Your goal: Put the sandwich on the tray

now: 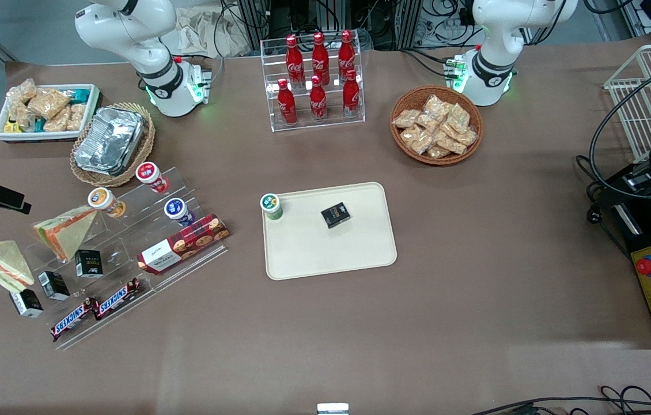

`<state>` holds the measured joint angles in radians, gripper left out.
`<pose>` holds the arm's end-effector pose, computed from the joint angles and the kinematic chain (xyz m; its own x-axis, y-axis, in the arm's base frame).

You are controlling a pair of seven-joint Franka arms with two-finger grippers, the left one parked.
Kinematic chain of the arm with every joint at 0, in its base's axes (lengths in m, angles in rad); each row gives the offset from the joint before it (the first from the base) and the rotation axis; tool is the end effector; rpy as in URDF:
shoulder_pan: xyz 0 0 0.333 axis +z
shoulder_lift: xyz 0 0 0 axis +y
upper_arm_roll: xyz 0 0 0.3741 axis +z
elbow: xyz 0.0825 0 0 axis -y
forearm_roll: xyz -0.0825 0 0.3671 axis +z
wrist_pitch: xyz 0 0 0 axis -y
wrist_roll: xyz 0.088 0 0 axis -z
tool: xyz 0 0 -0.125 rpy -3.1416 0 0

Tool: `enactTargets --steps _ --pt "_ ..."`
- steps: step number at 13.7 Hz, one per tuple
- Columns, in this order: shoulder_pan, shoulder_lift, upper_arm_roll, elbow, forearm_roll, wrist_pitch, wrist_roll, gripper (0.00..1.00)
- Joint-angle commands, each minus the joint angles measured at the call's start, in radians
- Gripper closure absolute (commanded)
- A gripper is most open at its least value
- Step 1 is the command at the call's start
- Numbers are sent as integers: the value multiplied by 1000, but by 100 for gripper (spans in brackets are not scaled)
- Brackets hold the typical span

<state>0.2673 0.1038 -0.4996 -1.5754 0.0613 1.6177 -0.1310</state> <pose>0.5612 -0.1094 0.6154 0.9935 -0.1039 -0.0469 -0.1048 -0.9943 -0.0176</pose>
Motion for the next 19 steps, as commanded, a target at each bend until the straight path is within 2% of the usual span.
enactTargets --steps 1,4,7,13,14,16,19 --pt "-8 -19 -4 -11 5 -6 -9 1" --pt "-46 -10 -19 -8 0 11 -157 1" --pt "-127 11 -17 -11 -12 60 -290 1" --pt "-264 77 -16 -11 5 168 -655 1" --pt "-284 99 -16 -11 15 191 -708 1" --pt "-327 146 -16 -9 86 215 -803 1" --pt "-359 203 -16 -9 149 266 -918 1"
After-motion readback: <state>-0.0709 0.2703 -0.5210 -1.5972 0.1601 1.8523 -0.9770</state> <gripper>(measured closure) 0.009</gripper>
